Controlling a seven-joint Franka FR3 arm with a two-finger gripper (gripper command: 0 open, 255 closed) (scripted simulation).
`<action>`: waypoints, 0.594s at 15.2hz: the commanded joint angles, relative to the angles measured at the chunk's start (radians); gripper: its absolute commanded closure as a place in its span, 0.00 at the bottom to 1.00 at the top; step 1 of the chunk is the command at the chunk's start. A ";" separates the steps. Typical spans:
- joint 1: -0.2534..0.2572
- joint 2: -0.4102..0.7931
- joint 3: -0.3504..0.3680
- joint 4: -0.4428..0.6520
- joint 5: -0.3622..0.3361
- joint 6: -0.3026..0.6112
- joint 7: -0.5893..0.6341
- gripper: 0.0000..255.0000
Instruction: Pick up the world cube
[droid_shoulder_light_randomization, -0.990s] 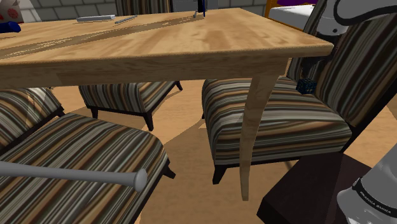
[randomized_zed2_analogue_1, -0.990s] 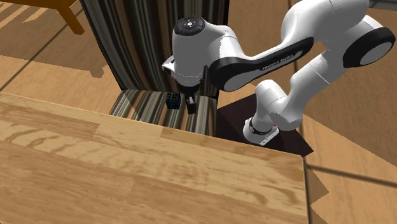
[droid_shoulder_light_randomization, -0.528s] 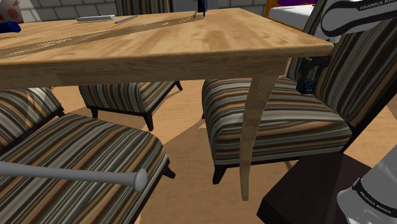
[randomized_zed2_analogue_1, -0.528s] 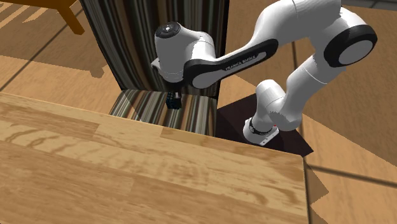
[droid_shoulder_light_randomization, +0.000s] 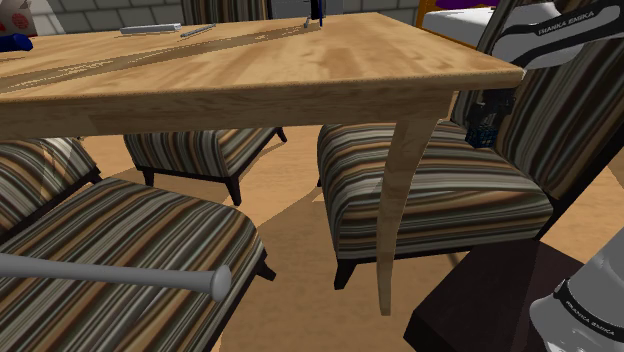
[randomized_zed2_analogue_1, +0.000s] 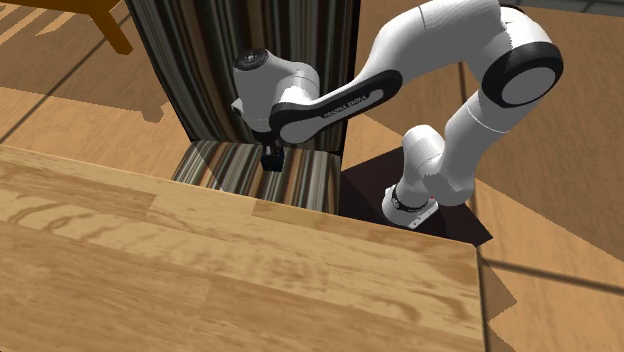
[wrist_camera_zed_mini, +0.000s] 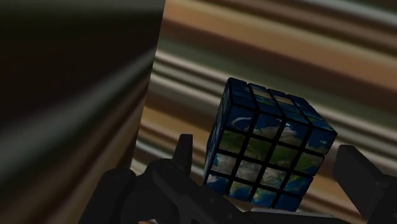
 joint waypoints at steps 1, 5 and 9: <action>0.000 0.010 -0.004 -0.017 0.002 0.027 -0.003 0.00; 0.000 0.018 -0.004 -0.032 0.004 0.049 -0.002 1.00; 0.001 0.019 -0.004 -0.031 0.004 0.050 -0.002 1.00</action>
